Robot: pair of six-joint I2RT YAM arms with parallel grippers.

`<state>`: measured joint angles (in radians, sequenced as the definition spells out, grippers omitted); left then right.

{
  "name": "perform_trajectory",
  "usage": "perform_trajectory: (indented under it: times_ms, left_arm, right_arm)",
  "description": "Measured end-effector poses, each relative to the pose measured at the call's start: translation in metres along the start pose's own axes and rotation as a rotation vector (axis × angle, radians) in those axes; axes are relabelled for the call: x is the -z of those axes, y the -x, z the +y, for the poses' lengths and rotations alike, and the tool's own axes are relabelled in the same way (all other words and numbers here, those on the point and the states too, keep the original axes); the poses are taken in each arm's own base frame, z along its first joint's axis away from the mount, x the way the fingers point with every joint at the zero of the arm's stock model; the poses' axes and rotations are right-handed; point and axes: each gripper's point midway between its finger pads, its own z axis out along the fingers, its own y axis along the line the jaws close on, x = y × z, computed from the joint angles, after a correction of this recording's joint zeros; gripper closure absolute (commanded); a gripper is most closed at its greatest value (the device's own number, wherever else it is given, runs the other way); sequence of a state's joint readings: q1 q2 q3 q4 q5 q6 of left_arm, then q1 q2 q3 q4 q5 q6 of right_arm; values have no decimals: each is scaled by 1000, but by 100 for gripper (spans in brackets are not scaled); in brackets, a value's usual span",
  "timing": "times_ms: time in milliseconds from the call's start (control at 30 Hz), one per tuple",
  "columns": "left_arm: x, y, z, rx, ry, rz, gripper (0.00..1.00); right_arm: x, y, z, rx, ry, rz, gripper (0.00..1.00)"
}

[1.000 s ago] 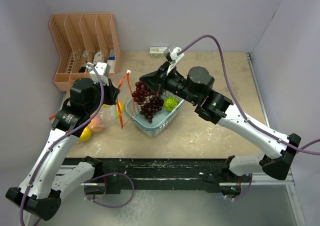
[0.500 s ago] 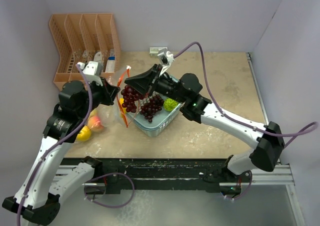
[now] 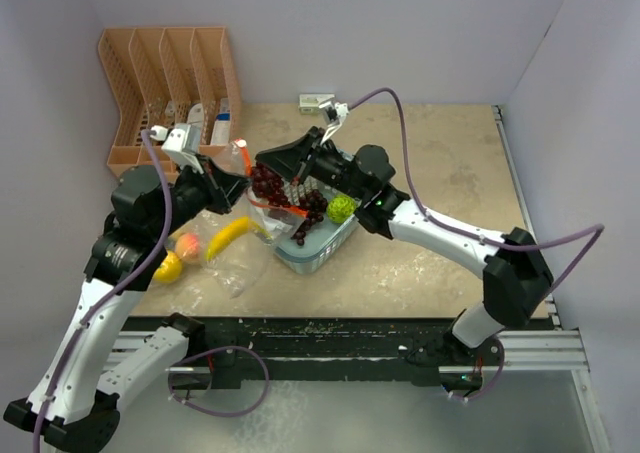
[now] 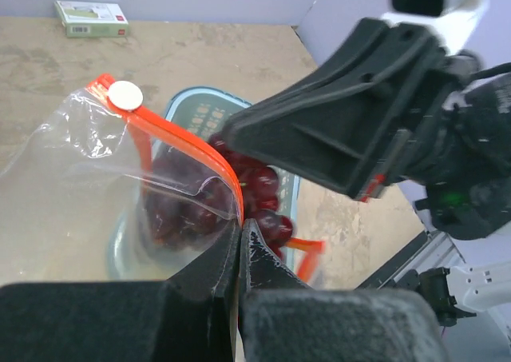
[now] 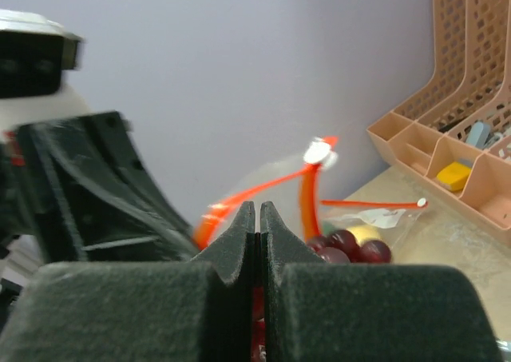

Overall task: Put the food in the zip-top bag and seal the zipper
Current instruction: Place the fake fruit in the zipper food storage bag.

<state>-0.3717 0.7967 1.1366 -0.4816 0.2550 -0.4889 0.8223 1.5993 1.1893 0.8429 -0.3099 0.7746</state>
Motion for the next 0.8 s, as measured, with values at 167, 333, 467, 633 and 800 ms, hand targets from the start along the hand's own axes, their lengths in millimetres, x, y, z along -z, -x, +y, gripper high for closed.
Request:
perform_trajectory:
  times_ms: [167, 333, 467, 633, 800]
  left_arm:
    - [-19, -9, 6, 25, -2, 30, 100]
    - [-37, -22, 16, 54, 8, 58, 100]
    - [-43, -17, 12, 78, -13, 38, 100]
    - [-49, -13, 6, 103, -48, 30, 100]
    - [-50, -13, 10, 109, -35, 30, 100]
  right_arm:
    - [14, 23, 26, 39, -8, -13, 100]
    - [24, 22, 40, 38, -4, 28, 100]
    - [26, 0, 34, 11, -35, 94, 100]
    - [22, -26, 25, -18, -49, 141, 100]
    - [19, -26, 18, -18, -91, 115, 100]
